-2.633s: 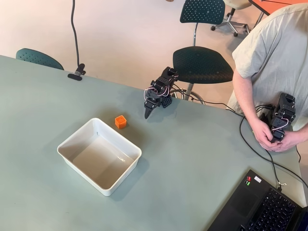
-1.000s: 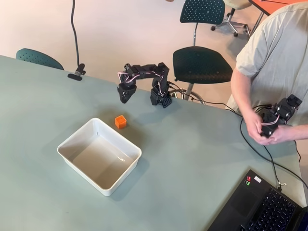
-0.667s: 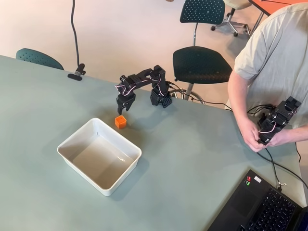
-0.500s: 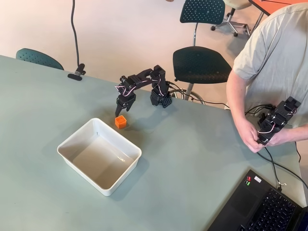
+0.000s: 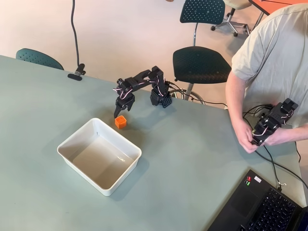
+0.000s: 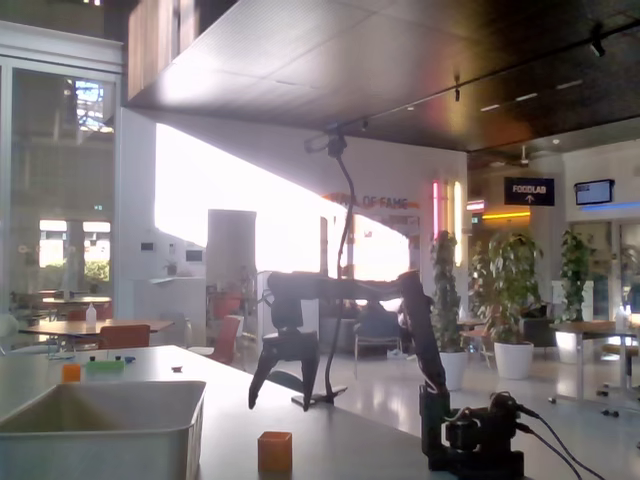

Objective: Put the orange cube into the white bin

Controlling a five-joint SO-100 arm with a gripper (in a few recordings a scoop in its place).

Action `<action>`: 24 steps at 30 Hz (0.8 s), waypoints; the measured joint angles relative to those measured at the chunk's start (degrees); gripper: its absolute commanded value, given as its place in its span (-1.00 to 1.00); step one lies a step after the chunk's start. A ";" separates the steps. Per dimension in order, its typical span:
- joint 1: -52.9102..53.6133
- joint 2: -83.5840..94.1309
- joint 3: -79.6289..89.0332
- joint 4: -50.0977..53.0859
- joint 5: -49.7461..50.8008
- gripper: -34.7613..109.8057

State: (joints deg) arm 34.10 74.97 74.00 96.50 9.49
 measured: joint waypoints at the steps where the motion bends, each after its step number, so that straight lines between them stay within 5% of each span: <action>1: 0.26 -0.53 0.00 -0.09 0.26 0.22; 24: -0.09 -10.28 -0.26 -0.35 4.48 0.22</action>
State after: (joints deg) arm 34.01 64.69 73.74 96.15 13.97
